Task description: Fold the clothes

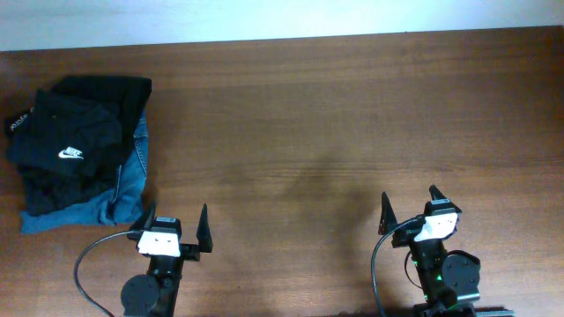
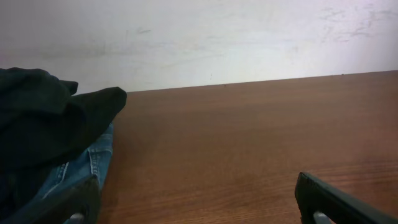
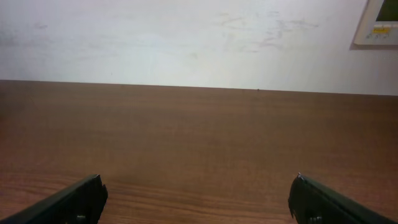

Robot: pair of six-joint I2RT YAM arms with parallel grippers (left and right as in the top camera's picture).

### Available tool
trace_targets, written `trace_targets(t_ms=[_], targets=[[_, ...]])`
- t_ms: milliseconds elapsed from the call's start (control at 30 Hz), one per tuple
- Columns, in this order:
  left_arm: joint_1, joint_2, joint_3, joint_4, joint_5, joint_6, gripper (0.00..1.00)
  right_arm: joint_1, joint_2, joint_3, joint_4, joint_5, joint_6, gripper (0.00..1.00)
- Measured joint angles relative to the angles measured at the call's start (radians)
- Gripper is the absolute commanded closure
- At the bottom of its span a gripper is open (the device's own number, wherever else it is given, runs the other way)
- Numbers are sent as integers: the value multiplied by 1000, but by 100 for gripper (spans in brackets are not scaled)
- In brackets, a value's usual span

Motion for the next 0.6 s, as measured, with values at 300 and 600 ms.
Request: trace_targets(t_ms=[300,600], targets=[[0,0,0,0,0,0,1,0,0,0,0,0,0,1],[0,0,0,0,0,0,1,0,0,0,0,19,1,1]])
